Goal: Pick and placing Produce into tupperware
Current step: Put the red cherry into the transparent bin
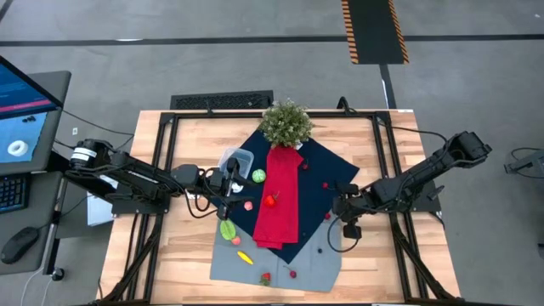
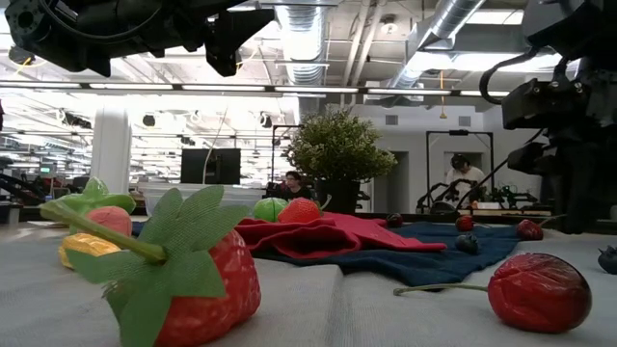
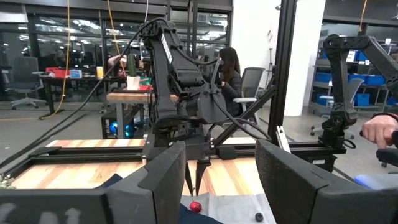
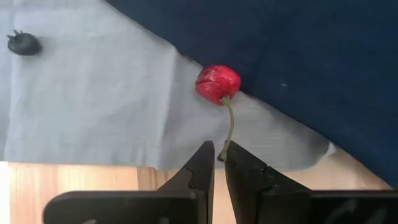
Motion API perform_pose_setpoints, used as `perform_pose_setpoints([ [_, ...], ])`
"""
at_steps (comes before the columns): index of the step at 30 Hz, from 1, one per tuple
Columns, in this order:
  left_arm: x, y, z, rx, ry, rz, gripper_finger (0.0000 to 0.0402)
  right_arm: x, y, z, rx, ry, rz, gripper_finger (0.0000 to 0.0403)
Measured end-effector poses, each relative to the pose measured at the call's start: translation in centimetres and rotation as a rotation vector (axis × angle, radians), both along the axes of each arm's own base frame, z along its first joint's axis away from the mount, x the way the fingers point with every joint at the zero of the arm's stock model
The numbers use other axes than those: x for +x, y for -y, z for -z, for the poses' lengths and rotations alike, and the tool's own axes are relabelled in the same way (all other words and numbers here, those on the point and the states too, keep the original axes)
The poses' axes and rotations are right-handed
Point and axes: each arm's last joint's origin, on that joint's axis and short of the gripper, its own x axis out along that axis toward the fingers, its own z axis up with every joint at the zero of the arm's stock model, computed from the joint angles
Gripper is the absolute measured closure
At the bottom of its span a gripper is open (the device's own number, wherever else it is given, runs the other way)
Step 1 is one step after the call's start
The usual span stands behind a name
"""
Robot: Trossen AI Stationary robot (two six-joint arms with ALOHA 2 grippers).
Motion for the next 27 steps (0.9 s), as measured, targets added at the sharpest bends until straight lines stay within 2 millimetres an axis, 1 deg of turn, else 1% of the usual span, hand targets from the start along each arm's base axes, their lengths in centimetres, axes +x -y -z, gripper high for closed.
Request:
perform_pose_setpoints([
  [9,0.0,0.0,-0.01,0.0,0.001,0.0,0.0217,0.23,0.49,-0.01,0.026,-0.006,0.034,0.0341],
  [17,0.0,0.0,-0.01,0.0,0.001,0.0,0.0217,0.39,0.41,-0.09,0.037,0.01,0.023,0.0343],
  [19,0.0,0.0,-0.01,0.0,0.001,0.0,0.0217,0.38,0.41,-0.09,0.037,0.01,0.023,0.035],
  [23,0.0,-0.01,-0.01,0.0,0.001,-0.002,0.0217,0.38,0.41,-0.09,0.036,0.01,0.02,0.0387],
  [27,0.0,-0.01,-0.01,-0.001,0.001,-0.004,0.0217,0.38,0.42,-0.09,0.038,0.01,0.025,0.0379],
])
